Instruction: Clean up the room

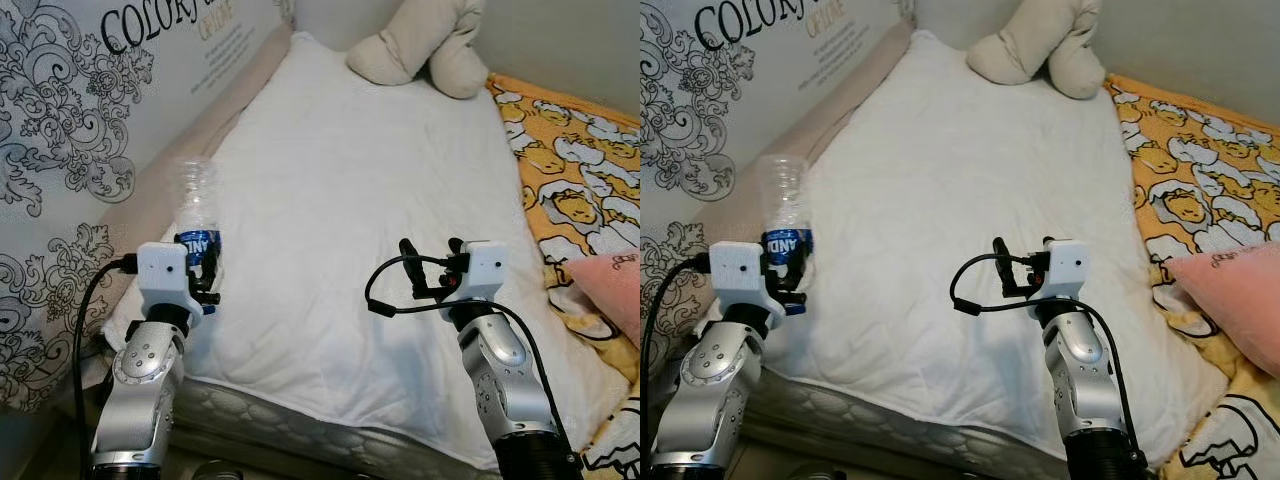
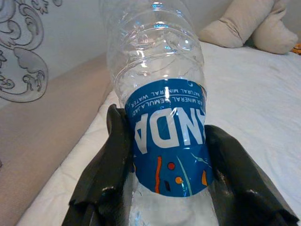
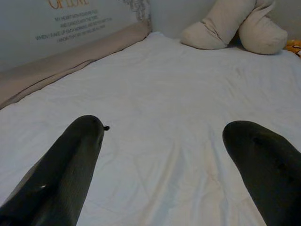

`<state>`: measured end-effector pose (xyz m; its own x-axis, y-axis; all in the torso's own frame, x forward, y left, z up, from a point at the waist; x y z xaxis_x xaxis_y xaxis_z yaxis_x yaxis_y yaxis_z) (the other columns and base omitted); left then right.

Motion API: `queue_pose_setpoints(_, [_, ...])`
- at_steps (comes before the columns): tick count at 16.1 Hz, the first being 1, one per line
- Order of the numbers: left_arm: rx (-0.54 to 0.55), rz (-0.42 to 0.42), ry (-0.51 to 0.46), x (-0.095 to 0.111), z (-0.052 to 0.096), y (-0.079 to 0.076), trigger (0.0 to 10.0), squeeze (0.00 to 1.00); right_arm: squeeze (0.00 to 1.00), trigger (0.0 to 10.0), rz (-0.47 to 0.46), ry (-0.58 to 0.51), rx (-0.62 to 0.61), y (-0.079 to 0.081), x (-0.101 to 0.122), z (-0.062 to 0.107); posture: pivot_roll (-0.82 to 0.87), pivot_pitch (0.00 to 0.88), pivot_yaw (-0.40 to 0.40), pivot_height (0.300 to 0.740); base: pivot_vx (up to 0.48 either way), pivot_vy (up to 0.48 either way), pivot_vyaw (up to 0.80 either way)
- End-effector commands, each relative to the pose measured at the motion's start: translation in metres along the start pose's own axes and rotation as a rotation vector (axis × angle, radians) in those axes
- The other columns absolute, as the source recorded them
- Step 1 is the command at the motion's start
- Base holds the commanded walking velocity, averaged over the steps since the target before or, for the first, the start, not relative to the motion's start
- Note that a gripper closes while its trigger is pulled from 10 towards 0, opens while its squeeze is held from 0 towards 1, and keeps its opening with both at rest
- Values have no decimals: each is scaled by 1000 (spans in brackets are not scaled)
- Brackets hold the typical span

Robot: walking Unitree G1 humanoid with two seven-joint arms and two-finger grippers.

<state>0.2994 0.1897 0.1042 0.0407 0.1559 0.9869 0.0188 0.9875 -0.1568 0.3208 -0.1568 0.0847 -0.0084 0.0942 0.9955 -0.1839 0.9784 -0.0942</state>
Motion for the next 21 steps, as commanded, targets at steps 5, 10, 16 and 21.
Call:
queue_pose_setpoints(5, [-23,27,12,6,-15,-11,10000,0,533,10000,13,13,-20,-6,-9,5,166,0,-121,740,-480,0,0])
queue_pose_setpoints(10, [-67,-11,11,6,-17,-16,10000,0,545,10000,34,18,-20,-9,-10,6,153,0,-120,740,-96,0,0])
queue_pose_setpoints(16, [-84,1,2,5,-18,-21,10000,0,545,10000,50,9,-31,-11,-8,6,136,0,-111,740,0,-480,0])
queue_pose_setpoints(21, [-94,-5,10,1,-21,-23,10000,0,576,10000,66,42,-40,-12,-16,11,121,0,-100,740,0,-384,-292])
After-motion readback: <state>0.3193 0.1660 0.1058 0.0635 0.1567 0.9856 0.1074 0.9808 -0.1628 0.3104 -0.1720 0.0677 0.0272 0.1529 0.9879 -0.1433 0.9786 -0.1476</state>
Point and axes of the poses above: a point about 5 cm out from each wrist's last joint towards the gripper, its own z axis pointing back from the gripper into the wrist, its own x axis along the axis of the wrist's last joint, y = z × x, the point moved 3 cm from there along -z, pointing out of the wrist towards the gripper, and after that the axes turned 12 degrees about z, right-handed, at the moved point
